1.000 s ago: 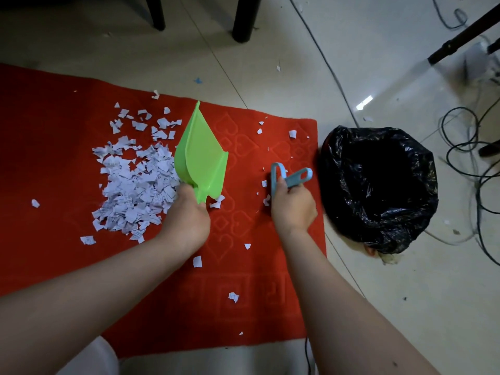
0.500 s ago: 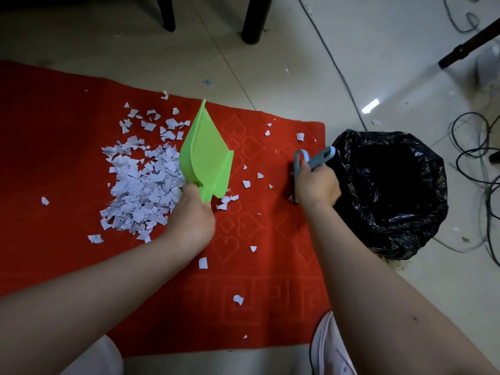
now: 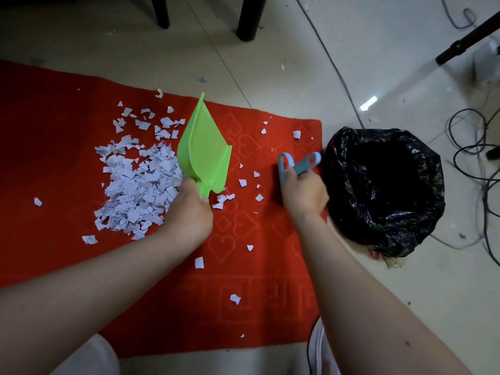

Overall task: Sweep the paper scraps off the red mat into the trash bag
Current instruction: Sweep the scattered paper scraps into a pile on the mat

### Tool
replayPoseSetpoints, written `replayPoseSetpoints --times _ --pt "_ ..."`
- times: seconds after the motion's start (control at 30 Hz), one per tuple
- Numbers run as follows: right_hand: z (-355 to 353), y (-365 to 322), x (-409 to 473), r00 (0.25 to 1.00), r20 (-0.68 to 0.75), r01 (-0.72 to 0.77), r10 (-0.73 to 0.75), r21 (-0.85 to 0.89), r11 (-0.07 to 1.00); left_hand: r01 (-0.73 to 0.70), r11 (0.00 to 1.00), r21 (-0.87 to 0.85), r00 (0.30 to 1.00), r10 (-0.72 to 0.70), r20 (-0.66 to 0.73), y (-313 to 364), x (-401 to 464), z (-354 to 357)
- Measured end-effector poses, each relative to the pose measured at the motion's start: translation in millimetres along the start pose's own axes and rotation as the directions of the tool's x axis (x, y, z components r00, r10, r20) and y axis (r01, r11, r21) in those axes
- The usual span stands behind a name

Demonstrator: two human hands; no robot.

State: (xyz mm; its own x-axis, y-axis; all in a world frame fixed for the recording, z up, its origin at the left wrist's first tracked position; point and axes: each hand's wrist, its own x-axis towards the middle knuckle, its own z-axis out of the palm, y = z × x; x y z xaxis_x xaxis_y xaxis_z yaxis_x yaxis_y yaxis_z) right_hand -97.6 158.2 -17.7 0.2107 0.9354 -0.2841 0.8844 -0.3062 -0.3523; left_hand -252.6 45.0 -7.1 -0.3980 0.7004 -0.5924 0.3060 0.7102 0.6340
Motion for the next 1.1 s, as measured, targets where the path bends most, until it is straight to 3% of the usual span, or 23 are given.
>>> replayPoseSetpoints --times 0.1,0.33,0.57,0.8,1.0,1.1 --pt "9 -14 -14 0.993 0.051 0.107 -0.109 0.031 0.994 0.005 1.000 0.004 1.000 -0.005 0.001 0 1 0" --pt "-12 -10 -16 0.990 -0.104 0.093 -0.097 -0.046 0.995 0.022 1.000 -0.018 0.999 -0.023 -0.026 -8 2 -7" --pt "36 -43 -54 0.971 0.104 0.221 -0.213 -0.071 0.973 0.020 0.999 -0.048 0.997 -0.023 -0.071 -10 4 -14" --pt "11 -44 -44 0.979 -0.104 0.179 -0.178 -0.006 0.984 0.035 0.998 -0.058 0.994 -0.041 -0.099 -19 6 -26" --pt "47 -62 -69 0.978 0.080 0.199 -0.194 -0.055 0.978 0.024 0.998 -0.054 0.992 -0.031 -0.121 -20 3 -29" --pt "49 -69 -77 0.971 0.075 0.229 -0.227 -0.015 0.973 0.028 0.998 -0.055 0.992 -0.035 -0.122 -22 2 -32"
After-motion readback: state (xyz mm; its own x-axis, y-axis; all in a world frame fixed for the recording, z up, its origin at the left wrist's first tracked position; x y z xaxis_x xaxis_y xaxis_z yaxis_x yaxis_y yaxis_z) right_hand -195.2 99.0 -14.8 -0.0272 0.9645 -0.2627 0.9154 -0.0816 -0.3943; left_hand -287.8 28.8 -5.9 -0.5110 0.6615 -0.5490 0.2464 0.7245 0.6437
